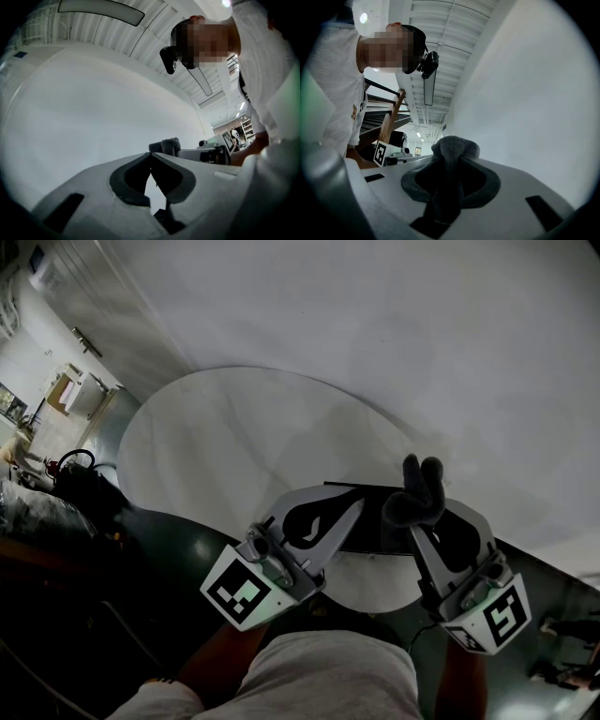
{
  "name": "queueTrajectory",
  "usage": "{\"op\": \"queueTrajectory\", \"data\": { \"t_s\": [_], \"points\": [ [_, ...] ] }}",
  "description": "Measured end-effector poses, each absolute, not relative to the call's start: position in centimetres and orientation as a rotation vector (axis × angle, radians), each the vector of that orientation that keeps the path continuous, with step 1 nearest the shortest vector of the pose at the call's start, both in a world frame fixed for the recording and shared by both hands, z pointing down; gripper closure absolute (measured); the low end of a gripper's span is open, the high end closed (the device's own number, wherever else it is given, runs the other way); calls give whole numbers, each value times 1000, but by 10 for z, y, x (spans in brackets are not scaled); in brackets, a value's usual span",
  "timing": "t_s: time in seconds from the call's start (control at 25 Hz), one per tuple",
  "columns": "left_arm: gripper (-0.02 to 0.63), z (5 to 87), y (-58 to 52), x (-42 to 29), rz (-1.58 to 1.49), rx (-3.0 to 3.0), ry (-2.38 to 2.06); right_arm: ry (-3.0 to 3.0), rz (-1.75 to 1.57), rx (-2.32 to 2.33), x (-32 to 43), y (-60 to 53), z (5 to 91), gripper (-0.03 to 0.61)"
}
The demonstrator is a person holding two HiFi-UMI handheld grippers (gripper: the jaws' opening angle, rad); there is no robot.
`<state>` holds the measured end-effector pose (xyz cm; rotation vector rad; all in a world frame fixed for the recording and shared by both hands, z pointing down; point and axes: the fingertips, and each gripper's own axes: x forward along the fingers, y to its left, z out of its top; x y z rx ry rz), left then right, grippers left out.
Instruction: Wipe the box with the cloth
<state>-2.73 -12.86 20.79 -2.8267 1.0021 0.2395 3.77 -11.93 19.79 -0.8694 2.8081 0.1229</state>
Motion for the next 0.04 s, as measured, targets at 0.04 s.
{"op": "queueTrajectory", "data": {
  "t_s": [0.04],
  "points": [
    [600,208,-129,-27,238,-2828,1001,2807,121,-871,38,-120,198,485]
  ]
}}
